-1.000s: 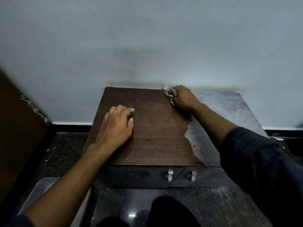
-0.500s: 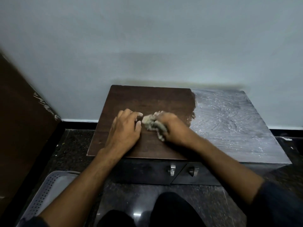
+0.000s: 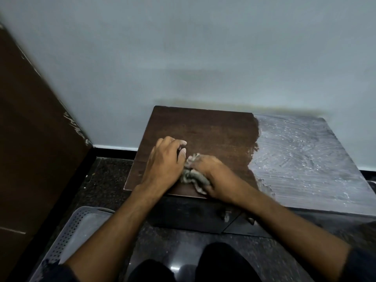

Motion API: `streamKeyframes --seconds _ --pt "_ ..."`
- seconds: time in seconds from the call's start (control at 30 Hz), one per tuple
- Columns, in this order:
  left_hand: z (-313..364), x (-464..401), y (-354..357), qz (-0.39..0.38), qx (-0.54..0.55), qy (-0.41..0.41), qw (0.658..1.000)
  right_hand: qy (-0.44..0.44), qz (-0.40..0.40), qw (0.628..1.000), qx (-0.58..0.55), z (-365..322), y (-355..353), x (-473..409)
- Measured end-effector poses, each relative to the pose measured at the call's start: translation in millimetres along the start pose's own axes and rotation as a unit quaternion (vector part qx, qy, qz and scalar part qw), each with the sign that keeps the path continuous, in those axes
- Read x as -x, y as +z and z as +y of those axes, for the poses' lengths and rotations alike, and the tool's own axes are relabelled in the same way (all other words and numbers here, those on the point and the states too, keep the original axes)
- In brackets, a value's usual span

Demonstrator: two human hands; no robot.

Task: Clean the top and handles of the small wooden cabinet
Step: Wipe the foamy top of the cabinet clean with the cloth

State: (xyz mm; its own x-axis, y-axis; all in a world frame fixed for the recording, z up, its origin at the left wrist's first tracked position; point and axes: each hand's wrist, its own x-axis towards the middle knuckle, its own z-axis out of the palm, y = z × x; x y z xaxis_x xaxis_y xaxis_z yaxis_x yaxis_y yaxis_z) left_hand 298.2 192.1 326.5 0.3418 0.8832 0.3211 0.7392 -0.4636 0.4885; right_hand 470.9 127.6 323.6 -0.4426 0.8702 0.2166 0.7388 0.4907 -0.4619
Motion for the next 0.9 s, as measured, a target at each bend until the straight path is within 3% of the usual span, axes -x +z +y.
streamKeyframes --seconds 0.13,0.33,0.47,0.63,0.73,0.8,0.9 --pt "-2.8 -9.0 2.8 -0.005 -0.031 0.015 0.999 0.108 0.063 0.991 0.047 69.5 -34.5 -49.5" --pt "-16.6 -31.9 -6.4 -0.011 -0.062 -0.002 0.998 0.24 0.07 0.959 0.131 120.2 -47.1 -116.5" --pt "-36.1 -36.6 -17.9 0.023 -0.034 -0.024 0.999 0.196 0.067 0.975 0.083 73.7 -26.1 -115.0" --pt "-53.9 -42.1 -22.1 0.041 -0.013 -0.06 0.997 -0.028 0.006 0.999 0.023 -25.3 31.3 -86.0" --pt "-66.0 -38.1 -24.4 0.036 -0.005 -0.075 0.996 -0.113 -0.06 0.992 -0.008 -31.2 33.8 -62.4" --pt "-71.7 -31.8 -24.9 0.032 0.001 -0.08 0.996 -0.062 -0.048 0.996 -0.035 -8.0 16.4 -69.8" --pt "-76.3 -19.9 -26.7 0.027 0.02 -0.097 0.995 0.055 0.015 0.998 0.028 34.9 -7.3 -108.9"
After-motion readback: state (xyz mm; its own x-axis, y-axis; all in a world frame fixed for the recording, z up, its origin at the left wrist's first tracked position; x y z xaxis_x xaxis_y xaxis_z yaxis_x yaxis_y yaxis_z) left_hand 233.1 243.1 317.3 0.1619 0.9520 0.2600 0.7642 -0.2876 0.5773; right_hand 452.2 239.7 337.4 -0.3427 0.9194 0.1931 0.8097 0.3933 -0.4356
